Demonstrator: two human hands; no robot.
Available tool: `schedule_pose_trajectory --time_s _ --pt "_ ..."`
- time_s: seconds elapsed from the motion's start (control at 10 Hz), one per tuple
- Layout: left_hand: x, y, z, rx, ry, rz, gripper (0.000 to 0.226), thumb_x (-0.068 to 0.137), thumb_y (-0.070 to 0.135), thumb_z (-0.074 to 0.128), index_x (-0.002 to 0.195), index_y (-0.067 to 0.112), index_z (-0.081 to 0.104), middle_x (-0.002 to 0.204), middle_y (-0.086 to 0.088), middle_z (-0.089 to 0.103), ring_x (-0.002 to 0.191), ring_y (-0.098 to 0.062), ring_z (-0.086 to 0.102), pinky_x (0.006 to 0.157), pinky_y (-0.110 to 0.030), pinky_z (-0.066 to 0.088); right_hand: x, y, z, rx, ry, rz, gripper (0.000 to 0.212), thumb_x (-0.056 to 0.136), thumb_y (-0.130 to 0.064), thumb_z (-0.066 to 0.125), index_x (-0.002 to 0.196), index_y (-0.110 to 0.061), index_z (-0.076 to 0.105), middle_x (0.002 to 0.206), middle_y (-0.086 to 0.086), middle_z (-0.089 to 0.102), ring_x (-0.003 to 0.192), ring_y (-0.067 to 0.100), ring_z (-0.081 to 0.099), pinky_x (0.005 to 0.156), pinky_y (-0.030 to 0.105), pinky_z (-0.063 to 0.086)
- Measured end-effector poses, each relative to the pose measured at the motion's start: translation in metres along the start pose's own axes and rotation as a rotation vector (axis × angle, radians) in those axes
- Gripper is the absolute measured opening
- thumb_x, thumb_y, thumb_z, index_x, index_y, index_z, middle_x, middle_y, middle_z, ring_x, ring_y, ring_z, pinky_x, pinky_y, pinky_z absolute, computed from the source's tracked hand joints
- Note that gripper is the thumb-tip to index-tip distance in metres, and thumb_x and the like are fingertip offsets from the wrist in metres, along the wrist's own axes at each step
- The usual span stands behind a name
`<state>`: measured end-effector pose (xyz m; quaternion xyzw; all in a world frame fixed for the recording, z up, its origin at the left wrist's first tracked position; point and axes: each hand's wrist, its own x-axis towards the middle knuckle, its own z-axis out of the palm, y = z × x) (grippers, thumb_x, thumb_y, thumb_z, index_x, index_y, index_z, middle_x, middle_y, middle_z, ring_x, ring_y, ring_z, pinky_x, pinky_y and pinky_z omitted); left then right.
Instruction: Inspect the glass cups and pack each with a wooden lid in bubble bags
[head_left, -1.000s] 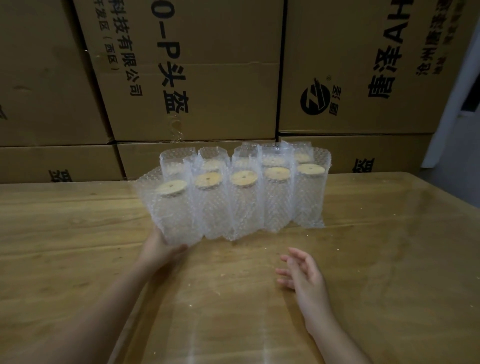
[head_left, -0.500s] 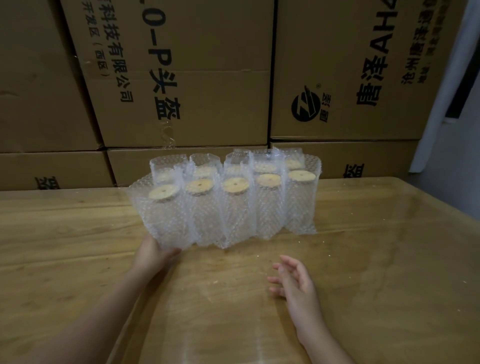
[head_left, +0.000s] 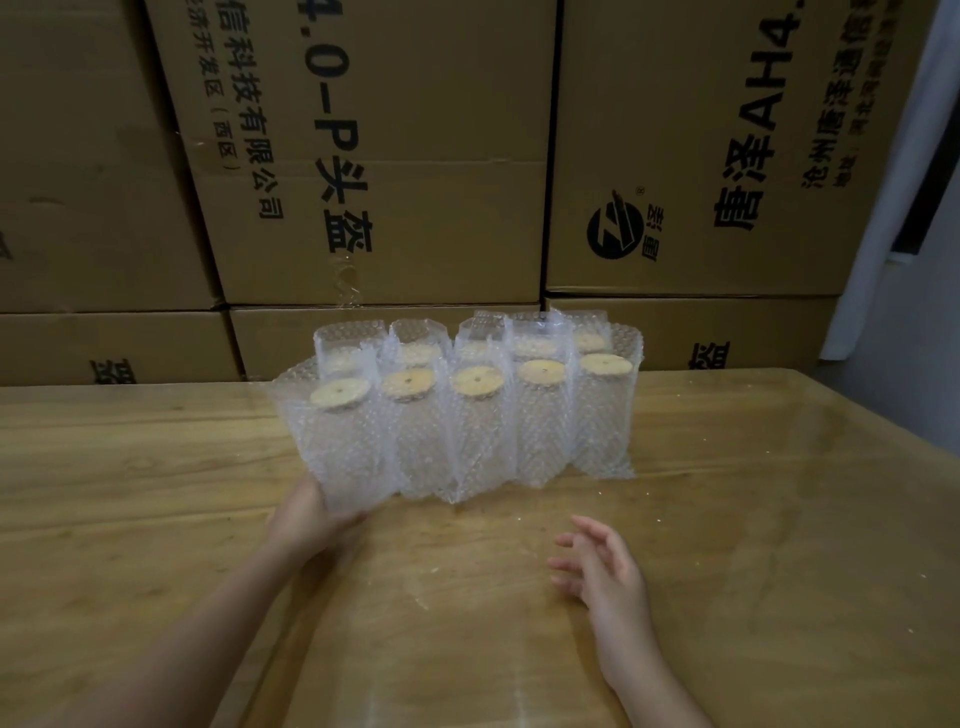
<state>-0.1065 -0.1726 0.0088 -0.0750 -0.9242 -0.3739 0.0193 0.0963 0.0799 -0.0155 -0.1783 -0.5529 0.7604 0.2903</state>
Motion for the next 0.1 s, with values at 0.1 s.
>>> schedule_pose_trajectory --time_s 0.1 --pt "-0.0294 0.0030 0.0024 -0.154 0.194 -0.107 0.059 0.079 0.027 0.077 0.124 -0.004 0.052 0.109 -0.018 0.062 0.098 -0.031 0.059 0.077 -0.035 0.045 0.0033 -0.0129 -0.0088 0.149 0.063 0.025 0.015 0.097 -0.002 0.046 0.099 -0.009 0.059 0.086 0.015 0.062 0.055 0.011 0.065 0.049 0.021 0.053"
